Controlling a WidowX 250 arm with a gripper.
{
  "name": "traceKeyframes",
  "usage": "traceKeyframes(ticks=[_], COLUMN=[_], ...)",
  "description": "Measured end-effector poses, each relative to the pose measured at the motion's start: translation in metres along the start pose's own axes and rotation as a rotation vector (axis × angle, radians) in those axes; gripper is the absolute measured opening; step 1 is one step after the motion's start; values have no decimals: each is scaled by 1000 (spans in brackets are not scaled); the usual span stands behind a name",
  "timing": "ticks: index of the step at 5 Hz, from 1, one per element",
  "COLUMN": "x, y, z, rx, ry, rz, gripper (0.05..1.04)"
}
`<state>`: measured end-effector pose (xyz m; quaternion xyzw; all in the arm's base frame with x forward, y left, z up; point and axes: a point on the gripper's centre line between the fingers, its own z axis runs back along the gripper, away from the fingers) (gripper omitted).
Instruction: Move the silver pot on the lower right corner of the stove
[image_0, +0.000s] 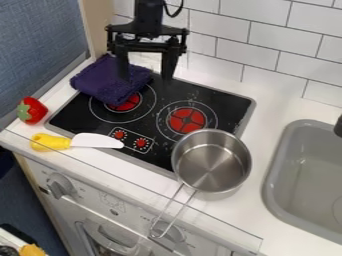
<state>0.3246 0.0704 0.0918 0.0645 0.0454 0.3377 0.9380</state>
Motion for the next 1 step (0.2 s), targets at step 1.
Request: traceKeyframes(ticks=[1], x=[13], y=[3], z=[1], rx=[-19], ry=[-2], rz=[52], gripper=[1002])
